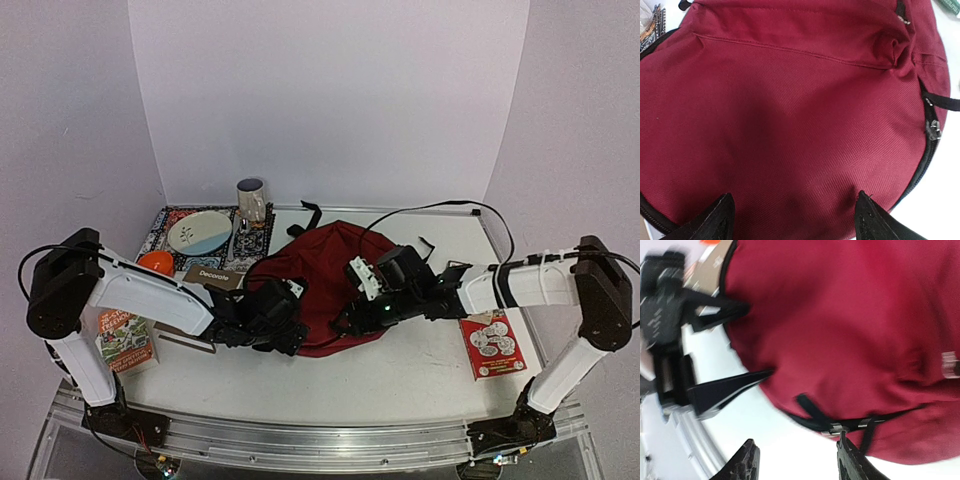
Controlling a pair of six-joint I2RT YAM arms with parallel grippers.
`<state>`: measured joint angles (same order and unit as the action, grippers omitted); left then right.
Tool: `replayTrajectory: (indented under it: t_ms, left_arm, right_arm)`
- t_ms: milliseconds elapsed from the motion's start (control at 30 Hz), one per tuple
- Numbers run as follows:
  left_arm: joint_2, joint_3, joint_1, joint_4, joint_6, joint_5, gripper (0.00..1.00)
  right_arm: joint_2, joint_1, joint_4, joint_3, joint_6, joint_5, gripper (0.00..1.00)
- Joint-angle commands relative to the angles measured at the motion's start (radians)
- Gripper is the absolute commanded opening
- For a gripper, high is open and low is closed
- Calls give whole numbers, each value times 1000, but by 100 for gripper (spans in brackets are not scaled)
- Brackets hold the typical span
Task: Pack the student bag
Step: Adjust the largest pocket of the bag to the student bag, then grab the largest pocket of the student bag.
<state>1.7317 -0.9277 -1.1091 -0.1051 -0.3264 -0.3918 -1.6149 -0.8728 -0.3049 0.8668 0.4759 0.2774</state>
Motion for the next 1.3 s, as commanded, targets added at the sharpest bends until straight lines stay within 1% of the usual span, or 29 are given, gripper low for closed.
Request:
replayTrajectory:
  t_ms: [0, 133, 333, 433, 567, 800, 967, 1067, 1133, 1200, 1267]
  left_arm:
    - [-71, 6, 3, 51, -7, 20, 83]
    - [-93, -14, 2, 53, -26, 81, 83]
    - [-119, -43, 2, 52, -95, 192, 83]
    - [-101, -73, 2, 62, -138, 262, 82]
    - [-31, -125, 2, 84, -169, 329, 80]
    - [69, -222, 2, 91, -168, 314, 76]
    - [121, -250, 3, 78, -179, 297, 72]
    - [138, -256, 3, 71, -186, 297, 69]
    - [149, -261, 3, 70, -191, 312, 63]
    - [161, -272, 3, 73, -194, 323, 57]
    - [175, -285, 3, 75, -194, 341, 47]
  right_arm:
    - [68, 34, 77, -25, -17, -187, 52]
    - [46, 42, 90, -26, -28, -188, 51]
    - [12, 42, 90, -25, -33, -190, 51]
    - [-5, 43, 89, -20, -36, -189, 51]
    - [-27, 42, 89, -13, -37, -187, 51]
    - [-33, 42, 80, -20, -30, -196, 51]
    - [-23, 42, 77, -25, -19, -213, 51]
    - [-21, 42, 73, -28, -12, -221, 52]
    - [-25, 42, 71, -27, -7, -222, 52]
    - [-28, 42, 69, -26, 0, -224, 52]
    - [-31, 42, 68, -26, 11, -228, 52]
